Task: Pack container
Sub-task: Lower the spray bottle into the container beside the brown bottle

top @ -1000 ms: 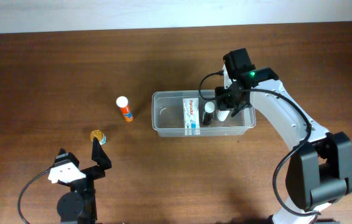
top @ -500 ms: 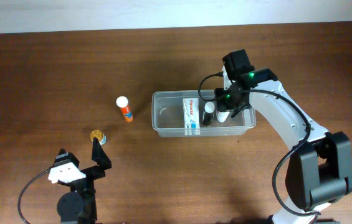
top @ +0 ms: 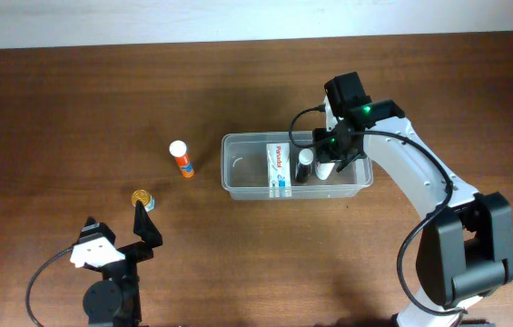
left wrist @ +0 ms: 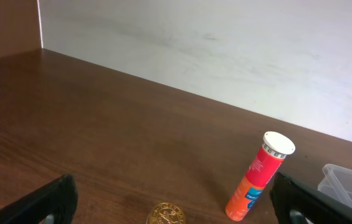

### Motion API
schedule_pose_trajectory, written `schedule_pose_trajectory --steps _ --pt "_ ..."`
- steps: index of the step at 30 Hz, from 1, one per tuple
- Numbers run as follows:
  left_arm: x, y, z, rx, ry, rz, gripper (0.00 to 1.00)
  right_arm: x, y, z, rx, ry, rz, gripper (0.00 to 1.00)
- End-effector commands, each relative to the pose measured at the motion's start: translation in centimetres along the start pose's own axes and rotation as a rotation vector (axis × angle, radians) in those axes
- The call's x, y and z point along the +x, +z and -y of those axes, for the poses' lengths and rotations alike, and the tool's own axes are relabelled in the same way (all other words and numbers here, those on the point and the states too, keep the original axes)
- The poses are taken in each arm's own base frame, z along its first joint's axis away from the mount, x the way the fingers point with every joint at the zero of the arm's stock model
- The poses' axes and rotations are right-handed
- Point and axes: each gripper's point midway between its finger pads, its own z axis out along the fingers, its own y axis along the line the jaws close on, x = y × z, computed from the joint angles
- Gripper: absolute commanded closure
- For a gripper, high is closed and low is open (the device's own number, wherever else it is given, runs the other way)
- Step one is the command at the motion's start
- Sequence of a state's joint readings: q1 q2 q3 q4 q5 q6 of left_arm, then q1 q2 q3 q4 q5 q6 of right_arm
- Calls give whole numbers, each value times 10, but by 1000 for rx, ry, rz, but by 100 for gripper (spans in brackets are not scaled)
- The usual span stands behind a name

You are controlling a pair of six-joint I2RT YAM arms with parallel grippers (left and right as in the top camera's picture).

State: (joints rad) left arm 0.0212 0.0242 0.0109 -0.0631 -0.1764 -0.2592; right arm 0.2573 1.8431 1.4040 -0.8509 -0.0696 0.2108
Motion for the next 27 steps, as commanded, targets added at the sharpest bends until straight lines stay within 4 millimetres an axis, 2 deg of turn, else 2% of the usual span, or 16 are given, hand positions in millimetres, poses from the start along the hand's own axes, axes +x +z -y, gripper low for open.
schedule_pose_trajectory --steps 1,22,27 --pt "0 0 -3 -16 -6 4 1 2 1 -9 -28 1 -7 71" --pt "0 0 -3 -16 -6 4 1 4 1 -10 -33 -3 -13 71" --pt "0 0 -3 -16 -6 4 1 4 1 -10 -33 -7 -13 67"
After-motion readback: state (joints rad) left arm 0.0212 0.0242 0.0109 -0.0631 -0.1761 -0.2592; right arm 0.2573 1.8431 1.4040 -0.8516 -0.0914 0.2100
